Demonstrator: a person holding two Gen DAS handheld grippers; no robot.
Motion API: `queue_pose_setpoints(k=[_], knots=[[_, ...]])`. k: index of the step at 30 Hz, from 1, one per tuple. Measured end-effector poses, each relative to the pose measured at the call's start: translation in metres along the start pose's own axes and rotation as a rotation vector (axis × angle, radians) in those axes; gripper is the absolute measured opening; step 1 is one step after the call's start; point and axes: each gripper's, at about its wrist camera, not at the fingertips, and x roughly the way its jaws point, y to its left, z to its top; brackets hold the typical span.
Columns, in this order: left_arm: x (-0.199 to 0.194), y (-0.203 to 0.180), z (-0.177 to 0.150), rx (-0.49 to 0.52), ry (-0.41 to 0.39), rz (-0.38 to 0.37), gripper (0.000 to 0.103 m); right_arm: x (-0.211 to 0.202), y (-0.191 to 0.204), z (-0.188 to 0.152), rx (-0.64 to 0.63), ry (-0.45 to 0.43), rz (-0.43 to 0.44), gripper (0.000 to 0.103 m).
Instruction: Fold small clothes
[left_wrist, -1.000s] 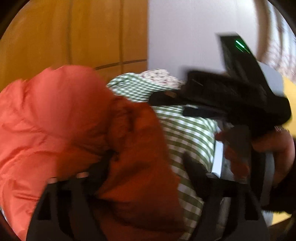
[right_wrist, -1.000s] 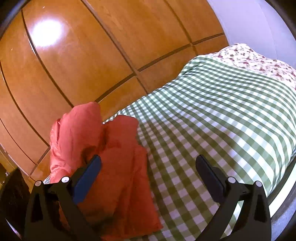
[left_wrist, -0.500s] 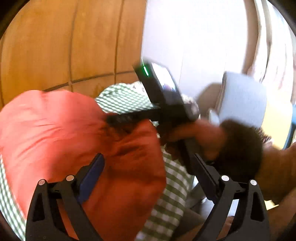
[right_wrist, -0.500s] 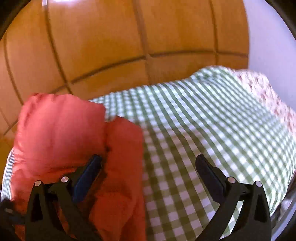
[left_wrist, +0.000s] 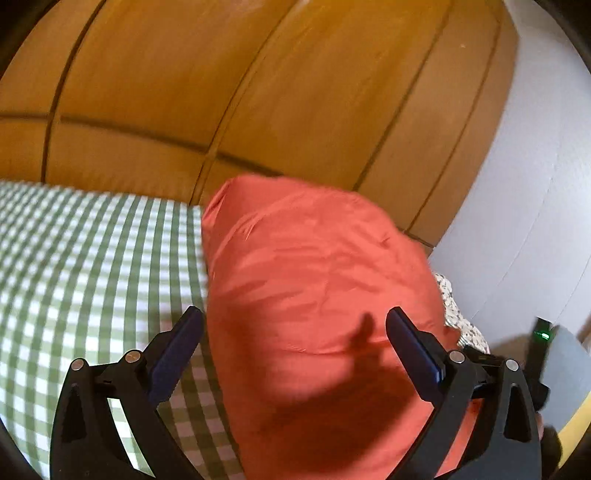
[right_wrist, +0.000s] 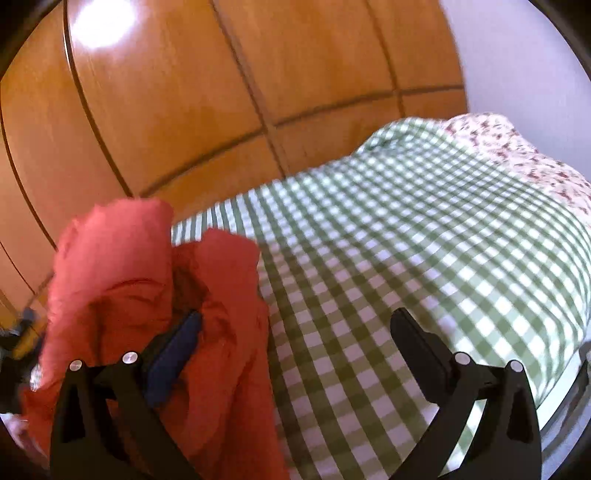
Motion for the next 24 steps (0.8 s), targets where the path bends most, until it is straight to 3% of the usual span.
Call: queue_pose_setpoints(k=[3,6,12,16,19,22,24], knots=[[0.016,0.012,-0.014,-0.078,0.033,-0.058,0.098,-0.002,-0.018,-0.005,0.065,0.029,-0.041,0.101],[0.027,-0.003,-0.027,-0.053,0.07,-0.106,0.098,0.018,-0.015,-0.019,0.013,0.128,-0.067,0.101],[0.042,-0.049,-0.029,0.12,0.129,-0.054,0.098,0.04,0.003,-0.038,-0.034,0.181,0.058,0.101],[0.053,-0.067,-0.029,0.16,0.169,-0.035,0.099,0.058,-0.01,-0.053,0.07,0.238,0.17,0.101],[0.072,-0.084,-0.038,0.279,0.209,0.053,0.1,0.057,-0.016,-0.062,0.064,0.196,0.186,0.101],[0.078,-0.095,-0.049,0.342,0.206,0.119,0.1,0.046,-0.019,-0.058,-0.01,0.193,0.13,0.101],[0.076,-0.101,-0.055,0.372,0.194,0.139,0.1,0.026,-0.029,-0.049,-0.05,0.154,0.018,0.101]])
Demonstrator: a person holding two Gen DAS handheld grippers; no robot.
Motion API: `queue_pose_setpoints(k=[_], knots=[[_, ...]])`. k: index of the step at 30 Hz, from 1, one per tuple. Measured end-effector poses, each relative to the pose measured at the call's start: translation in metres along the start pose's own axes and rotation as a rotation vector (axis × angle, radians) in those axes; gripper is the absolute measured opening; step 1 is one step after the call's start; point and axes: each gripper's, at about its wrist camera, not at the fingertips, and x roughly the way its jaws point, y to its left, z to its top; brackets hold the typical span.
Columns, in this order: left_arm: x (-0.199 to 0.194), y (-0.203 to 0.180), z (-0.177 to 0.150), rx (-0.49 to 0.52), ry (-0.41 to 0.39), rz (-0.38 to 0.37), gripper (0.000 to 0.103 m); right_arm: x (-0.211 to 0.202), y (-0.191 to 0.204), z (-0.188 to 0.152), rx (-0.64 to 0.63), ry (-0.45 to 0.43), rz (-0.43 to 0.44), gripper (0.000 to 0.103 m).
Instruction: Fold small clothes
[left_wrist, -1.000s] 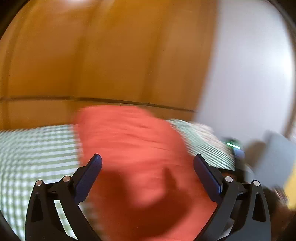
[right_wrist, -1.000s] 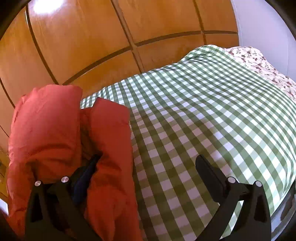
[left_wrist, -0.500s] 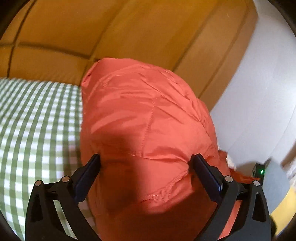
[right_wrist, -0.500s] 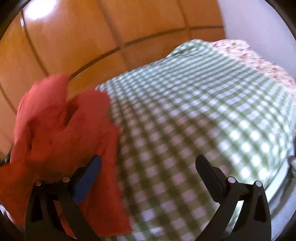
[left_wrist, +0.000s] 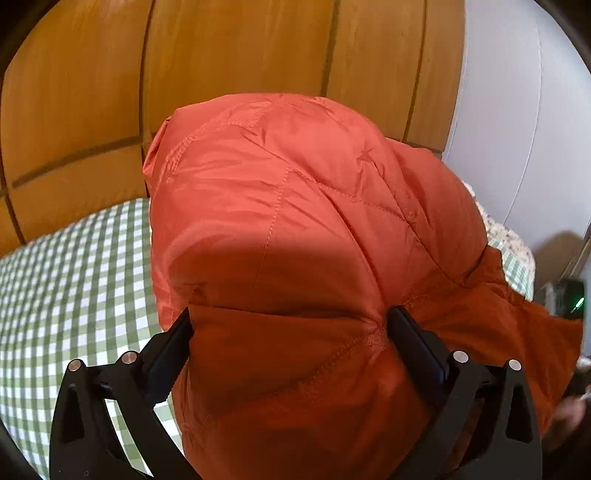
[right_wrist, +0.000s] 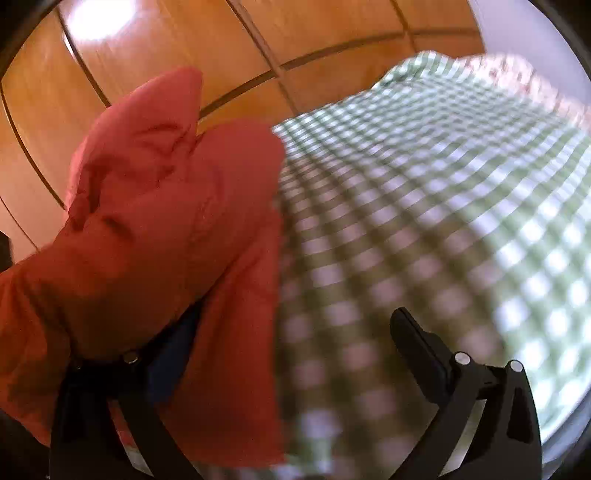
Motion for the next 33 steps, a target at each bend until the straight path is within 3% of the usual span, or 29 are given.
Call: queue_pose_setpoints(k=[2,3,5,8,14,17,18,20,22,28,33], knots=[[-0.001,-0.005,-0.001,0.013,-0.007,0.018,0.1,-0.022,-0.013,0.011,0.049,-0.052,-0.129,0.101],[-0.001,-0.007,-0.002,0.016,-0.009,0.025,0.1,-0.033,-0.018,0.016,0.079,-0.076,-0.137,0.101],[-0.004,-0.014,-0.002,0.019,-0.007,0.035,0.1,-0.061,-0.02,0.031,0.141,-0.151,-0.087,0.101],[-0.002,-0.018,-0.001,0.028,-0.006,0.056,0.1,-0.083,0.014,0.054,0.075,-0.198,-0.046,0.101],[-0.009,-0.032,0.004,0.034,0.002,0.085,0.1,-0.061,0.112,0.084,-0.144,-0.169,-0.086,0.101],[-0.011,-0.036,0.004,0.035,0.002,0.093,0.1,-0.037,0.136,0.091,-0.189,-0.126,-0.099,0.101],[-0.012,-0.037,0.004,0.033,0.001,0.094,0.1,-0.024,0.139,0.091,-0.214,-0.111,-0.147,0.101],[-0.014,-0.038,0.003,0.031,-0.001,0.088,0.1,0.002,0.134,0.088,-0.248,-0.084,-0.25,0.101],[-0.017,-0.042,0.004,0.039,0.003,0.071,0.1,0.026,0.113,0.078,-0.271,-0.084,-0.288,0.101],[-0.032,-0.049,0.027,0.088,0.02,0.009,0.1,0.047,0.058,0.06,-0.1,-0.113,-0.225,0.101],[-0.03,-0.053,0.071,0.069,-0.007,0.04,0.1,0.052,0.056,0.063,-0.074,-0.108,-0.182,0.101]])
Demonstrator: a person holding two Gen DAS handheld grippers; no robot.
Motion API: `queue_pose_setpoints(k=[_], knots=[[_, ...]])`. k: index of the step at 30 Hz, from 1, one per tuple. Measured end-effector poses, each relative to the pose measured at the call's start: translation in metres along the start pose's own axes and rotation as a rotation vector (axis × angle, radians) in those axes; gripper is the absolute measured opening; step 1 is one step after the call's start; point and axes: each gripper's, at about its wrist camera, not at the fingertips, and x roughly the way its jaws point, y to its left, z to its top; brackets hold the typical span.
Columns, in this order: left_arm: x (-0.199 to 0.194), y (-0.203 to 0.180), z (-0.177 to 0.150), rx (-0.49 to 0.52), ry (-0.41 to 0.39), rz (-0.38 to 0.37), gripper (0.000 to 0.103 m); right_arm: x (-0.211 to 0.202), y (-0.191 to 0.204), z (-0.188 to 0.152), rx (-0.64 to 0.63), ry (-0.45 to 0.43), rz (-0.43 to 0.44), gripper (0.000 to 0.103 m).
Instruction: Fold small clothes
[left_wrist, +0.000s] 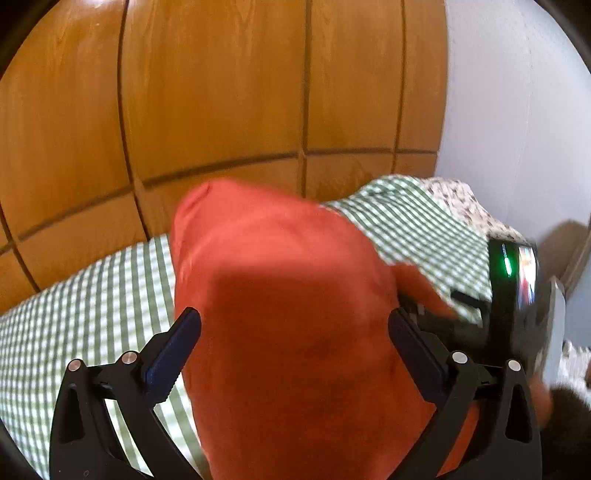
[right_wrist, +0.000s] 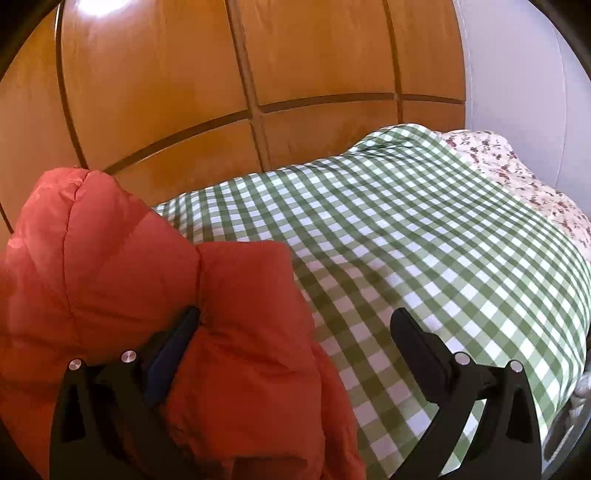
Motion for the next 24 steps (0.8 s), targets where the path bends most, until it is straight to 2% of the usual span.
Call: queue_pose_setpoints(k=[2,5,7,9,12,16,20,24], knots=[[0.012,-0.005,0.018,0.003,0.032,0.019,0.1,-0.001,0.003,0.0,-0.005,0.0,-0.001,0.101],[0.048,-0.017,0.04,0.071,0.1,0.102,0.1,-0.003,0.005,0.0,0.001,-0.002,0.001,0.101],[0.069,-0.018,0.042,0.108,0.108,0.185,0.1,-0.002,0.003,-0.001,0.015,-0.001,0.009,0.101],[0.091,-0.013,0.039,0.121,0.147,0.222,0.1,0.003,0.0,-0.001,0.041,0.012,0.021,0.101],[0.11,-0.001,0.031,0.089,0.188,0.229,0.1,0.008,-0.003,-0.001,0.061,0.037,0.043,0.101],[0.126,0.01,0.024,0.076,0.22,0.228,0.1,0.013,0.005,0.0,0.034,0.047,0.017,0.101],[0.135,0.01,0.016,0.077,0.209,0.246,0.1,0.016,0.009,0.0,0.013,0.053,-0.003,0.101],[0.143,0.014,0.011,0.058,0.208,0.231,0.1,0.02,0.009,-0.001,0.011,0.06,-0.003,0.101]])
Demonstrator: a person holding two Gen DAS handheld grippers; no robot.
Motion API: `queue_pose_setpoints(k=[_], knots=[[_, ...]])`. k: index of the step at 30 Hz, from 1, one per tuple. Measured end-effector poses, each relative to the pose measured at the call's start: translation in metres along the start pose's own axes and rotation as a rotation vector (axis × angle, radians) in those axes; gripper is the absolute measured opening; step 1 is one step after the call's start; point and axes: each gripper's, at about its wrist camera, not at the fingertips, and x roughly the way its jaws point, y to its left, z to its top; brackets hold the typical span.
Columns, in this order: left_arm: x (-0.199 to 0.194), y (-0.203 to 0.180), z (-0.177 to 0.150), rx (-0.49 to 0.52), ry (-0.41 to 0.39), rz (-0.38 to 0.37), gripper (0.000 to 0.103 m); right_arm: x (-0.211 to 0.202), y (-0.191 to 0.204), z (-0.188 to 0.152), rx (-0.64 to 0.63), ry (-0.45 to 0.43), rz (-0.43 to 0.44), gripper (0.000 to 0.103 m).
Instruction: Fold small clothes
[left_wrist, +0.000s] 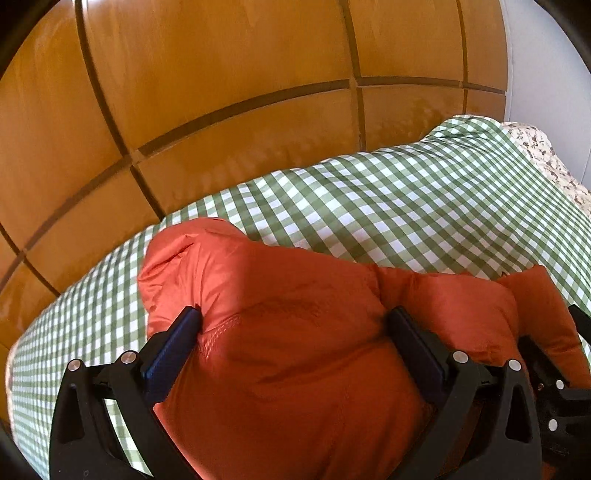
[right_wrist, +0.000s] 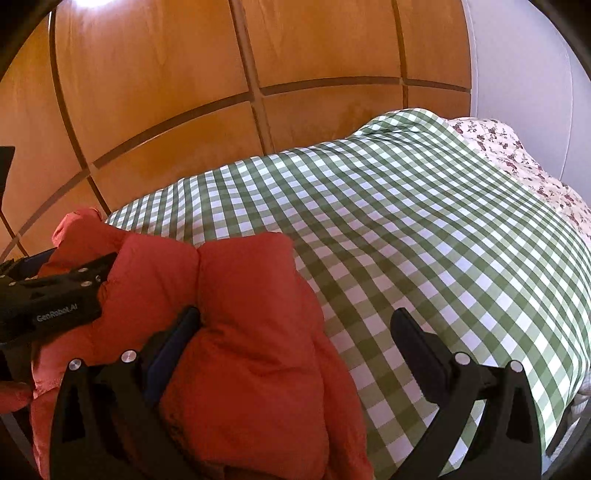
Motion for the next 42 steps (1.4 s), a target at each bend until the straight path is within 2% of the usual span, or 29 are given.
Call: queue_pose_setpoints(k=[4,8,14,24,28,32,36,42], knots=[[0.013,0.007,-0.002,-0.037,0.006,-0.042,0.1,0.005,0.001,0.0,0.0,0.007,0.005,0.101],[0.011,0.008,-0.005,-0.044,-0.008,-0.044,0.1,0.007,0.001,-0.002,-0.004,0.005,0.011,0.101],[-0.012,0.013,-0.018,-0.06,-0.048,-0.047,0.1,0.007,-0.001,-0.006,-0.004,-0.009,0.036,0.101],[-0.067,0.03,-0.063,-0.147,-0.093,-0.162,0.1,0.006,-0.003,-0.009,0.013,-0.016,0.053,0.101],[-0.072,0.019,-0.077,-0.124,-0.096,-0.135,0.1,0.003,-0.004,-0.007,0.007,-0.002,0.063,0.101],[-0.072,0.013,-0.079,-0.087,-0.106,-0.126,0.1,-0.021,-0.002,-0.007,-0.043,0.013,0.014,0.101],[-0.073,0.022,-0.081,-0.119,-0.112,-0.162,0.1,-0.044,-0.005,-0.018,-0.043,0.034,0.064,0.101],[-0.084,0.034,-0.087,-0.13,-0.082,-0.218,0.1,-0.046,-0.018,-0.033,0.0,0.085,0.147,0.101]])
